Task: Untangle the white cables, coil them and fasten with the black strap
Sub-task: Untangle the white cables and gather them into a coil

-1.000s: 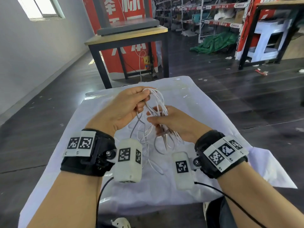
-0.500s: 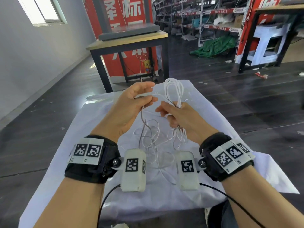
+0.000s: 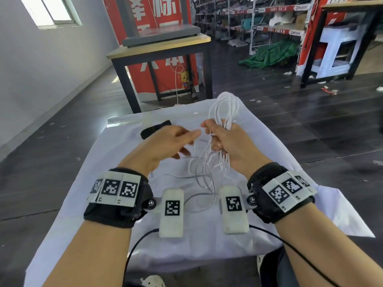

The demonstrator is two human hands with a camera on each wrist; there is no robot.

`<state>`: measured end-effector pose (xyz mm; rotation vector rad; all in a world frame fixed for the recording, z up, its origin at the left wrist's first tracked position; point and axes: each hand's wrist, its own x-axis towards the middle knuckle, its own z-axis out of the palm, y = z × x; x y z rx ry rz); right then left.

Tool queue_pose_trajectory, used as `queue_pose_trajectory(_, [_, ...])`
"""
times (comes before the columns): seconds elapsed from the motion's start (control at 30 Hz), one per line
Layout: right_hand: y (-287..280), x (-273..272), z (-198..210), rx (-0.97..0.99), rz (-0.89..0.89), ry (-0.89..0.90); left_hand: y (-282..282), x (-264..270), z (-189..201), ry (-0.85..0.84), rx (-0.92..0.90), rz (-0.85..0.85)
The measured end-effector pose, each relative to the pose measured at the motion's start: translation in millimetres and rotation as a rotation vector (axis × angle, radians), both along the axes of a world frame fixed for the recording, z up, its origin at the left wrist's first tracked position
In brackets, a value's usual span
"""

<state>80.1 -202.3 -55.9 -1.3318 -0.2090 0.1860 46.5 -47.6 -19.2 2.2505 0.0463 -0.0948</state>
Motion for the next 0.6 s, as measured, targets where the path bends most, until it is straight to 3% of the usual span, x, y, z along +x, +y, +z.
queue_pose_trajectory(0.07, [-2.0, 1.7, 0.3, 0.036, -0.032, -0.012, -5.2, -1.7, -6.1, 0.108, 0.060, -0.139])
queue_pose_trajectory(0.13, [-3.3, 2.6, 0.9, 0.063, -0.048, -0.022, -8.3, 0.1, -9.2, 0.106, -0.019, -0.160])
queue_pose_trajectory(0.43, [-22.6, 17.9, 2.6, 0.291, -0.530, 0.073, 44.7, 17.7, -13.1, -0.256, -0.550, 0.482])
queue_pose_trajectory(0.6, [-14.1, 15.4, 0.5, 0.229, -0.610, 0.038, 51.9, 19.7, -17.5, -0.420, -0.837, 0.561])
